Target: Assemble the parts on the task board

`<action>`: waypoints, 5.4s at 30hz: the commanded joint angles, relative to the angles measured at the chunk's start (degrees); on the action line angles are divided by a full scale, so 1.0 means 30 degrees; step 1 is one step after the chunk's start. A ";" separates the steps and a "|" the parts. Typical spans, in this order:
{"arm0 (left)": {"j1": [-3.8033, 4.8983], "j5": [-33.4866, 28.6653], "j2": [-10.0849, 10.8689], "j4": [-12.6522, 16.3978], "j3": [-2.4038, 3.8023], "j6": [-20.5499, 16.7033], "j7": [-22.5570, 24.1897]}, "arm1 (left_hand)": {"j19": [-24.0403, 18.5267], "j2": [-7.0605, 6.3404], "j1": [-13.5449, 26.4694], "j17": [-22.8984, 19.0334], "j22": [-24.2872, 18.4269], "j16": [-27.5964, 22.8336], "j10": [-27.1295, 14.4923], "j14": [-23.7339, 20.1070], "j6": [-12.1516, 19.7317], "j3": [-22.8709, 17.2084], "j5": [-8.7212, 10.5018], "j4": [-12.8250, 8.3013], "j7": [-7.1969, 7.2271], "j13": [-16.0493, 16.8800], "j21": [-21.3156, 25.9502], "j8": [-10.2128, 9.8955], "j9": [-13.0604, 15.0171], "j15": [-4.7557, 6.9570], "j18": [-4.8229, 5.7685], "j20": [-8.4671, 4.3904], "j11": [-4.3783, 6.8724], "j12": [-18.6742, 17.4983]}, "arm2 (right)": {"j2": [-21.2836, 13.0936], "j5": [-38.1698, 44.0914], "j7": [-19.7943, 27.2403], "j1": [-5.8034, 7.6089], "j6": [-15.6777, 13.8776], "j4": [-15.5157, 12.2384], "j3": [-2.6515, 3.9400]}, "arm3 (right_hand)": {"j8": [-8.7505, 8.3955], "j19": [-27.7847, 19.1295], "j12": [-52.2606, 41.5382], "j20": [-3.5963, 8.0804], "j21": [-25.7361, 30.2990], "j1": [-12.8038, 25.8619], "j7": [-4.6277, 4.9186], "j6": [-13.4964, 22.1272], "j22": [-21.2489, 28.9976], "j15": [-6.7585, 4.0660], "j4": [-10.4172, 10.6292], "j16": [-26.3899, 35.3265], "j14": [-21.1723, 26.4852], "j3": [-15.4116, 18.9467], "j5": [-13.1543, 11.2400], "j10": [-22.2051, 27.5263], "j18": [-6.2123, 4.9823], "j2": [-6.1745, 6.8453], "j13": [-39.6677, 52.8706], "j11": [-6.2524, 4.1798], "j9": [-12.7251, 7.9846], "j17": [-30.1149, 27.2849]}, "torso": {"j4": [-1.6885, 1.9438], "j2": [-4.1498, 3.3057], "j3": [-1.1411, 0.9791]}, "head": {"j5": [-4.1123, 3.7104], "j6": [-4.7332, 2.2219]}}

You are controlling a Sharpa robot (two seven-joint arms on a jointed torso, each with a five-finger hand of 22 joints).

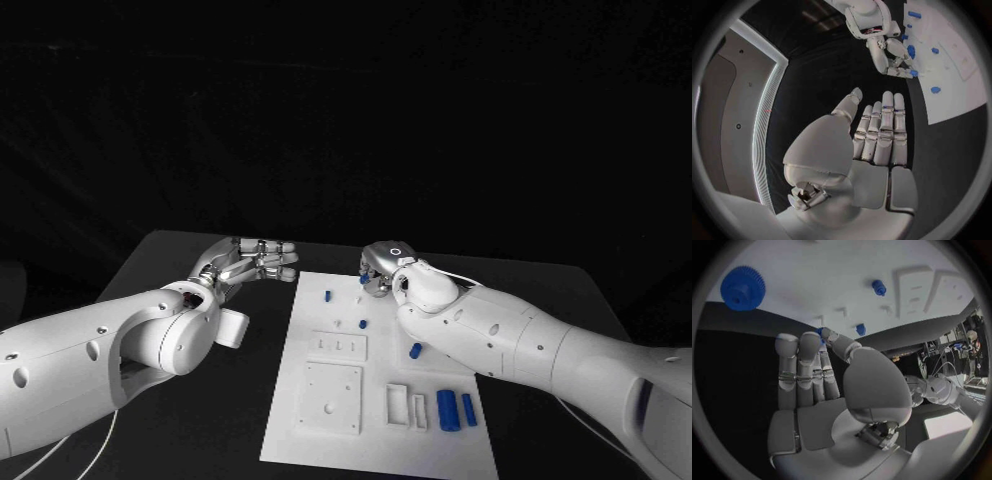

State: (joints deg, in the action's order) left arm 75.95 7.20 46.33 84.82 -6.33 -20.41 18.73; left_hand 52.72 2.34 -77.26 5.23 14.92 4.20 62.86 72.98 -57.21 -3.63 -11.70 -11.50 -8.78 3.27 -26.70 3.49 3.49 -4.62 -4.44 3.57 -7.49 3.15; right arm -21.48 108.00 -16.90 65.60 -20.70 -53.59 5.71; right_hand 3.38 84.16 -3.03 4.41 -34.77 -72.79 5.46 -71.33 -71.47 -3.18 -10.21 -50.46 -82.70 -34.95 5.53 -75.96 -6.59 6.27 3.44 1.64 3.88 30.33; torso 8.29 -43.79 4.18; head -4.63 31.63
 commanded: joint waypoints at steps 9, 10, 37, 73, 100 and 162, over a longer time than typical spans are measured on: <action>0.0182 -0.0060 0.0025 0.0175 0.0032 0.0244 0.0120 | -0.0087 0.0070 -0.0030 0.0014 -0.0019 -0.0031 -0.0145 -0.0113 0.0074 0.0120 0.0034 0.0007 -0.0009 0.0005 -0.0115 0.0066 0.0032 -0.0041 0.0119 0.0046 0.0003 0.0072 | 0.0232 0.0360 -0.0098 0.0002 0.0526 0.0366 -0.0113 | 0.0101 0.0207 -0.0108 0.0122 0.0156 -0.0056 -0.0300 -0.0529 -0.0105 -0.0119 -0.0151 -0.0012 0.0027 -0.0038 -0.0026 -0.0146 0.0102 -0.0035 0.0017 -0.0027 0.0139 -0.0055 | 0.0065 -0.0122 0.0074 | 0.0018 -0.0032; 0.0192 -0.0060 0.0029 0.0178 0.0032 0.0242 0.0119 | -0.0087 0.0070 -0.0030 0.0014 -0.0019 -0.0031 -0.0145 -0.0113 0.0074 0.0120 0.0034 0.0007 -0.0009 0.0005 -0.0115 0.0066 0.0032 -0.0041 0.0119 0.0046 0.0003 0.0072 | 0.0235 0.0359 -0.0100 0.0001 0.0557 0.0380 -0.0119 | 0.0101 0.0207 -0.0108 0.0122 0.0156 -0.0056 -0.0300 -0.0529 -0.0105 -0.0119 -0.0151 -0.0012 0.0027 -0.0038 -0.0026 -0.0146 0.0102 -0.0035 0.0017 -0.0027 0.0139 -0.0055 | 0.0049 -0.0125 0.0062 | 0.0030 -0.0043; 0.0274 -0.0043 -0.0278 -0.0183 0.0029 0.0272 0.0101 | -0.0141 0.0141 -0.0015 -0.0003 -0.0138 -0.0026 -0.0194 -0.0125 0.0057 0.0250 0.0040 -0.0089 -0.0004 0.0005 -0.0235 0.0062 0.0031 -0.0054 0.0114 0.0059 -0.0022 0.0072 | 0.0530 -0.0004 0.0057 0.0001 0.0919 0.0877 -0.0325 | 0.0058 0.0236 -0.0103 0.0025 0.0982 0.0148 -0.0175 -0.0037 -0.0289 0.0013 -0.0087 0.0141 0.0052 0.0100 -0.0366 0.0434 0.0087 -0.0071 0.0000 0.0140 0.0041 -0.0265 | 0.0014 -0.0199 0.0126 | -0.0012 -0.0097; 0.0274 -0.0204 0.0120 -0.0160 0.0023 0.0201 0.0123 | -0.0137 0.0108 -0.0009 -0.0005 -0.0212 -0.0030 -0.0298 -0.0143 0.0119 0.0329 0.0034 -0.0118 -0.0043 0.0006 -0.0223 0.0064 0.0032 -0.0078 0.0112 0.0082 -0.0067 0.0071 | -0.5479 -0.4150 0.0686 0.0066 0.2157 -0.3694 0.1959 | 0.0062 0.0713 -1.1023 0.0652 -0.0108 -0.1094 -0.0029 0.3057 -0.1330 -0.0642 0.1840 -0.0497 0.0136 0.6870 0.0609 0.1793 0.0667 0.1271 1.1941 -0.0824 -0.0035 0.0969 | -0.0665 -0.0284 -0.0371 | 0.0220 -0.0595; 0.0267 -0.0235 -0.0065 -0.0420 0.0020 0.0372 0.0058 | -0.0121 0.0124 -0.0064 -0.0009 -0.0310 -0.0028 -0.0319 -0.0149 0.0151 0.0423 0.0035 -0.0151 -0.0053 0.0007 -0.0215 0.0062 0.0030 -0.0081 0.0102 0.0092 -0.0072 0.0073 | -0.3970 -0.4944 0.1070 -0.0279 0.3641 -0.1172 0.2009 | 0.0081 0.0573 -1.9482 0.0169 -0.8031 -0.0918 0.0377 0.4654 -0.3681 -0.0231 0.2651 -0.3103 0.0125 0.8413 0.1653 0.1334 0.0675 0.1218 2.0706 -0.0415 -0.0014 0.7632 | -0.0509 -0.0329 -0.0337 | 0.0057 -0.0412; 0.0256 -0.0181 -0.0104 -0.0570 0.0017 0.0406 -0.0141 | -0.0138 0.0166 -0.0136 -0.0014 -0.0468 -0.0032 -0.0357 -0.0170 0.0181 0.0521 0.0015 -0.0164 -0.0067 0.0007 -0.0262 0.0065 0.0031 -0.0090 0.0106 0.0098 -0.0088 0.0074 | -0.3571 -0.4824 0.1338 -0.0850 0.4842 -0.0261 0.1885 | 0.0065 0.0401 -1.9145 0.0243 -0.8266 -0.0154 0.0380 0.4302 -0.3682 -0.0311 0.0486 -0.2845 0.0088 0.6530 0.6415 0.1488 0.0720 0.0997 2.0686 -0.0519 -0.0047 0.8011 | -0.0553 -0.0338 -0.0371 | 0.0129 -0.0053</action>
State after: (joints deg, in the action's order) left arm 76.67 6.74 46.04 82.96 -6.33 -19.89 18.05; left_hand 52.52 2.57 -77.50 5.20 13.59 4.20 62.25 72.78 -57.00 -2.25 -11.70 -11.86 -8.99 3.27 -27.33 3.49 3.49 -4.82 -4.44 3.78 -7.70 3.15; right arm -32.04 92.81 -12.24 63.83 -9.94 -54.64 11.76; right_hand 3.30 83.93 -60.68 5.21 -59.27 -73.80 6.64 -58.88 -74.91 -4.17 -8.78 -59.24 -82.29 -15.83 24.48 -71.86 -4.79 9.45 65.59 0.01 3.69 54.30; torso 6.63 -44.79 3.08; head -4.20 31.43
